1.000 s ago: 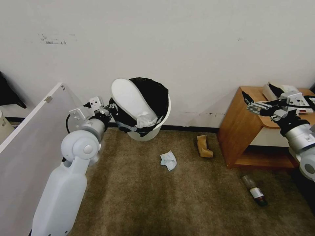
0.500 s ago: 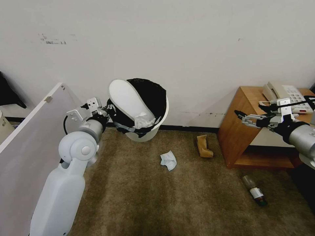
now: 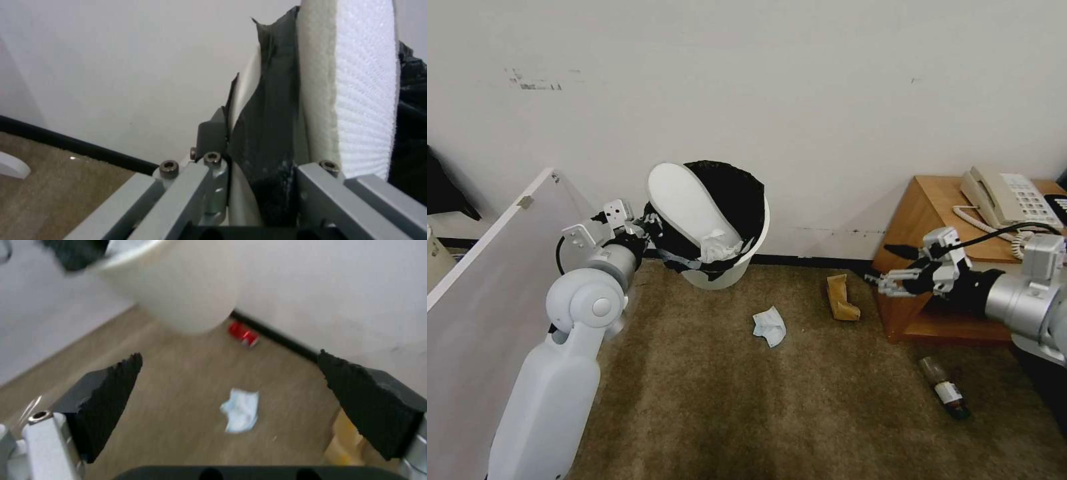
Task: Pick up the trash bin and place the garbage on the floor into it.
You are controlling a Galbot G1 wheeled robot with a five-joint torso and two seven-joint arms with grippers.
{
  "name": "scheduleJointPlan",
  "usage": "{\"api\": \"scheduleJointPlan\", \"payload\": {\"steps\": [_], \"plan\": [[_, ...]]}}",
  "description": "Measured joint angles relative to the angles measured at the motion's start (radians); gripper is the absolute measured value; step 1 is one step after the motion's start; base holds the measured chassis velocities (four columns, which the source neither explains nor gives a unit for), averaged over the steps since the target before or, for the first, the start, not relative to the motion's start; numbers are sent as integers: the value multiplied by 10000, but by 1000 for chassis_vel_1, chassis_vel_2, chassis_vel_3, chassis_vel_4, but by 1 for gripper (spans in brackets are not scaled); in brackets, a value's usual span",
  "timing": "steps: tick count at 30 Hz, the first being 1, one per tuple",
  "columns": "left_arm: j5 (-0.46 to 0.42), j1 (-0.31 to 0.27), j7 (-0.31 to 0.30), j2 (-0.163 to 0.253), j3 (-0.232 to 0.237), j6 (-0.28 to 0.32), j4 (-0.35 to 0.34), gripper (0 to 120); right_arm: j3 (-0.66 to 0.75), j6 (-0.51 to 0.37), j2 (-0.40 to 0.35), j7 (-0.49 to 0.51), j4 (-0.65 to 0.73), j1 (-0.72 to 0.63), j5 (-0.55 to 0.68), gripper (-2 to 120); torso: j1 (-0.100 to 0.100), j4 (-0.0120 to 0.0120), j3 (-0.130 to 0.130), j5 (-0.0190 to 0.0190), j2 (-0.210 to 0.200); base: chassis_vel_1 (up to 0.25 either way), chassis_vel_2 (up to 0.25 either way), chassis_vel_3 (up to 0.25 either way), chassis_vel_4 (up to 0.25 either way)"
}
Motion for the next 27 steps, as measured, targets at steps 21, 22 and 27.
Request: {"api": "scheduleJointPlan", "payload": {"steps": [21,22,27], "plan": [[85,100,36,-70,14,-61,29,4,-532,997,-1231,-1058,-620,-2271,-1798,100,0,-1,0,1,0,0,0,0,0],[98,122,40,-71,14,-64,25,4,-532,1022,-1234,-1045,-697,-2397,-1883,100,0,-1,0,0,0,0,0,0,0],[107,129,41,-83,21,-69,15,4,-531,1092,-1291,-1017,-896,-2682,-2051,100,0,0,0,1,0,0,0,0,0]]}}
